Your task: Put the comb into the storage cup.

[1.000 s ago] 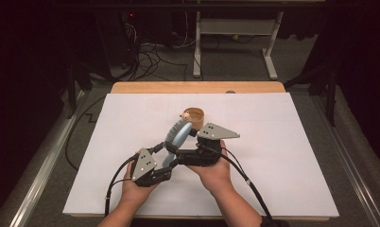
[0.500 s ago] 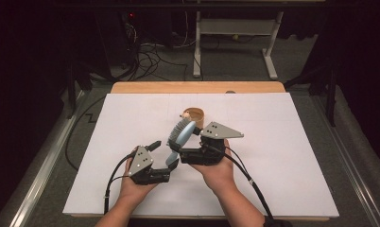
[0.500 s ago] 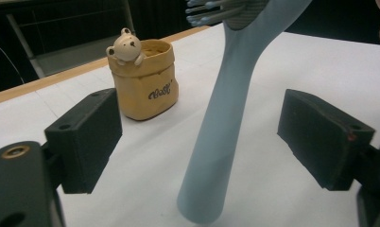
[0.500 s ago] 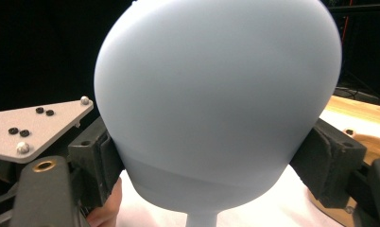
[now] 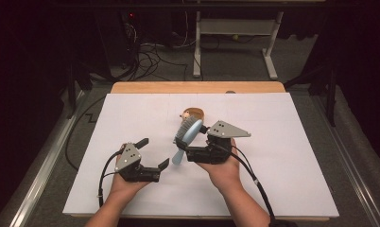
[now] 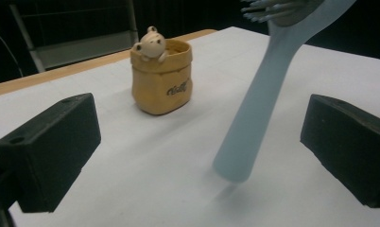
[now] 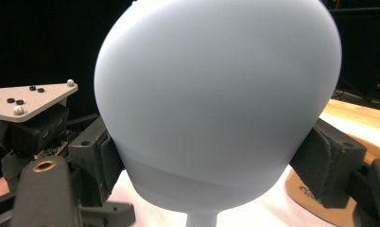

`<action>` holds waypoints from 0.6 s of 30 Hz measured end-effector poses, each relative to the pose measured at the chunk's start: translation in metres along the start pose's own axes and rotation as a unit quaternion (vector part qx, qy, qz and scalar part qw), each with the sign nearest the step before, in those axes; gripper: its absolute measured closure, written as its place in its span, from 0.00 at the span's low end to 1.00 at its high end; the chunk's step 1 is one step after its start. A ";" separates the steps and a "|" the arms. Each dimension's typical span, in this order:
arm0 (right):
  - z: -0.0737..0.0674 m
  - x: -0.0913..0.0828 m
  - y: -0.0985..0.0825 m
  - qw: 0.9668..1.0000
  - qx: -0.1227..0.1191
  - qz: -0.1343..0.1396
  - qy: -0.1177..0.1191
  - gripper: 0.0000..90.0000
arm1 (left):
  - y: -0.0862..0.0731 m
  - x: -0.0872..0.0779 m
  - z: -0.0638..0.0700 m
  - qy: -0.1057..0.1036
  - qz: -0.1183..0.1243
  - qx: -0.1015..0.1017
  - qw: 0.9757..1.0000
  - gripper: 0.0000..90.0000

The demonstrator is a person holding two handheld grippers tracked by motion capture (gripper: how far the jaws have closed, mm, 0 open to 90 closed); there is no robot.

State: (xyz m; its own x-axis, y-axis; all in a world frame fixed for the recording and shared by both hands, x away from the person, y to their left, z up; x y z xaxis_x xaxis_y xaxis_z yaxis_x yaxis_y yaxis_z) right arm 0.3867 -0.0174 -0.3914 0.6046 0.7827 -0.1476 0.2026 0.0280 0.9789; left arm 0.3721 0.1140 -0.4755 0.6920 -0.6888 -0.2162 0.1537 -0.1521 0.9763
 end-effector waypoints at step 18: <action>0.017 -0.016 -0.003 1.000 -0.007 -0.003 -0.021 0.23 | -0.016 -0.024 -0.034 0.040 0.002 -0.018 0.999 0.00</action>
State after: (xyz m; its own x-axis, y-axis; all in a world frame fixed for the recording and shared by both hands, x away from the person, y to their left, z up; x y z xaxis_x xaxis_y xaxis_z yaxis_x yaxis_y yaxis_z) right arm 0.3896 -0.0407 -0.3946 0.6351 0.7560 -0.1587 0.1958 0.0413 0.9798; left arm 0.3770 0.1576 -0.4860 0.7471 -0.6295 -0.2137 0.1756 -0.1232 0.9767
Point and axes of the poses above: each handheld gripper's, and its own axes: x roughly forward along the jaws, y roughly out of its top, z roughly to its right, the point moved 10 cm from there along x, roughly forward along the jaws, and after that the axes turned 5 degrees about z, right-handed, at the moved point
